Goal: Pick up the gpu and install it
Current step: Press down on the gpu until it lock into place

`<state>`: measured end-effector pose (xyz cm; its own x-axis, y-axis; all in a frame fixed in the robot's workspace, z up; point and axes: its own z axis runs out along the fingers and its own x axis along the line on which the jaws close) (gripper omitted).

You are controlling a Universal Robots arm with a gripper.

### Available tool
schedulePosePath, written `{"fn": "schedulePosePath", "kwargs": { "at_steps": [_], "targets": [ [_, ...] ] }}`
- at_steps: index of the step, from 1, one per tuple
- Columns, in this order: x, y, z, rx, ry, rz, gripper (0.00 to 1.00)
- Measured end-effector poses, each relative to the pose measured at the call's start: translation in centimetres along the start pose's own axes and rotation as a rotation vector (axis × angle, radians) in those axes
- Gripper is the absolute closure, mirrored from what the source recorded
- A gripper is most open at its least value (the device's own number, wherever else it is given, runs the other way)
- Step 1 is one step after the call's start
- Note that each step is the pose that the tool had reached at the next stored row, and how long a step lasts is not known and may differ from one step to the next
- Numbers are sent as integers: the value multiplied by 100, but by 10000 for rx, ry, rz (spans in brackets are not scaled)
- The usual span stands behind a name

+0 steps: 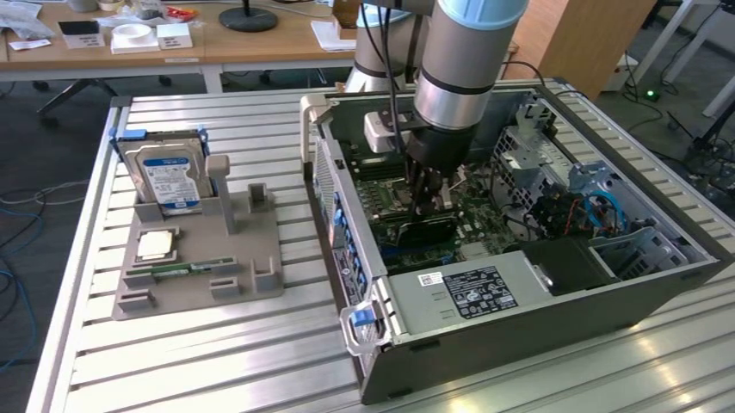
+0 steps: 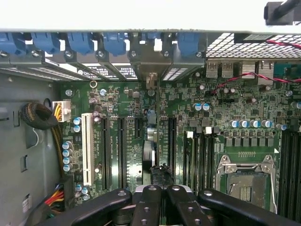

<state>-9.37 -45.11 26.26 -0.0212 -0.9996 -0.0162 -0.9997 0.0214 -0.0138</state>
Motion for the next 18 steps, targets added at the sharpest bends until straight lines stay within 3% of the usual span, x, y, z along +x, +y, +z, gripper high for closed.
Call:
{"fn": "schedulePosePath", "kwargs": {
  "at_steps": [18],
  "targets": [
    [0,21,9,1,-1,0,89]
  ]
}}
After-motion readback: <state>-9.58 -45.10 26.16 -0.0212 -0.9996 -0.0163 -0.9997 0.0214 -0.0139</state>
